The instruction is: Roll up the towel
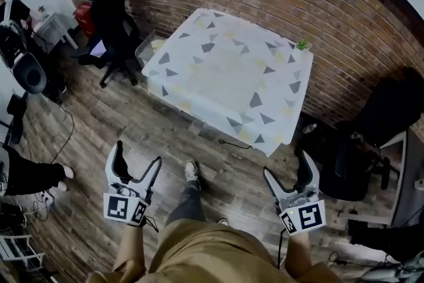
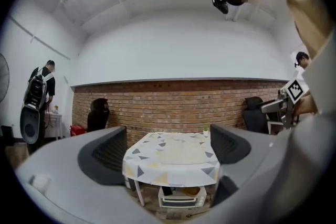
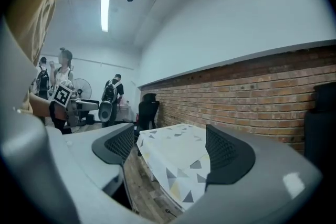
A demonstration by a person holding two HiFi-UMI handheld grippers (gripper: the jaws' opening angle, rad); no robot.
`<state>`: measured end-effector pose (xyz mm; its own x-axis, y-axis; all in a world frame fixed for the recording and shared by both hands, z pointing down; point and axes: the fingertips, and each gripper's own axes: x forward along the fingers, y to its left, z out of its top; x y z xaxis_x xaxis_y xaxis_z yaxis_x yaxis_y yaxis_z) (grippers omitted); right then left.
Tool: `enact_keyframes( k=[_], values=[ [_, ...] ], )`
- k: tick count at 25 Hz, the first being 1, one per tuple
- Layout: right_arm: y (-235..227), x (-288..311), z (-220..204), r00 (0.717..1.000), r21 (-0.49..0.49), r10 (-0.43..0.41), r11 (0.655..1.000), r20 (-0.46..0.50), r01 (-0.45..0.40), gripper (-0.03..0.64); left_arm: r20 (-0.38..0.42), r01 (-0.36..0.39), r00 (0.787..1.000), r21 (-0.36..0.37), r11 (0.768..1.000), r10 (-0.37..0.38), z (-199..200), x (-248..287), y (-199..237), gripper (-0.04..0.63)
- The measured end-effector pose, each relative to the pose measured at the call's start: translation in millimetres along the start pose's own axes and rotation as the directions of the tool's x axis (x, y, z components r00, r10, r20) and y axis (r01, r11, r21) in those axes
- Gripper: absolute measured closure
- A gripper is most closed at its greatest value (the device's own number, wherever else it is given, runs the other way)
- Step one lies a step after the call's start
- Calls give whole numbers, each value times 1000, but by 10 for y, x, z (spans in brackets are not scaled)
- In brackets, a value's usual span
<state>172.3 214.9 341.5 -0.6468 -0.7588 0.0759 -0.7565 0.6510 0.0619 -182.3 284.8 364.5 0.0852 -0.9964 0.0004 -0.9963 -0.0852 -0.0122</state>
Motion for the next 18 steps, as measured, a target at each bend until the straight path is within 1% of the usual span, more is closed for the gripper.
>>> enact_keyframes(
  k=[6,10,14,16,18],
  values=[
    [-46,1144,24,997,-5,-19,1000,-76,19,215,-36,107,994,-8,994,-107,-115,1169,585,69],
    [-109,1714,37,989,-1,-65,998,-133,66,215,-63,177,982,-23,984,-179,-197,1790,928,69],
    [-182,2026,31,976,-9,-124,992,-179,124,215,-88,254,962,-49,966,-258,-317,2272,1082,69],
    [-217,2117,24,970,-13,-146,989,-196,146,216,-99,297,948,-61,953,-302,-375,2490,1072,71],
    [-239,2160,-18,959,-30,-158,987,-235,155,216,-110,341,932,-61,938,-346,-425,2683,1015,70]
  ],
)
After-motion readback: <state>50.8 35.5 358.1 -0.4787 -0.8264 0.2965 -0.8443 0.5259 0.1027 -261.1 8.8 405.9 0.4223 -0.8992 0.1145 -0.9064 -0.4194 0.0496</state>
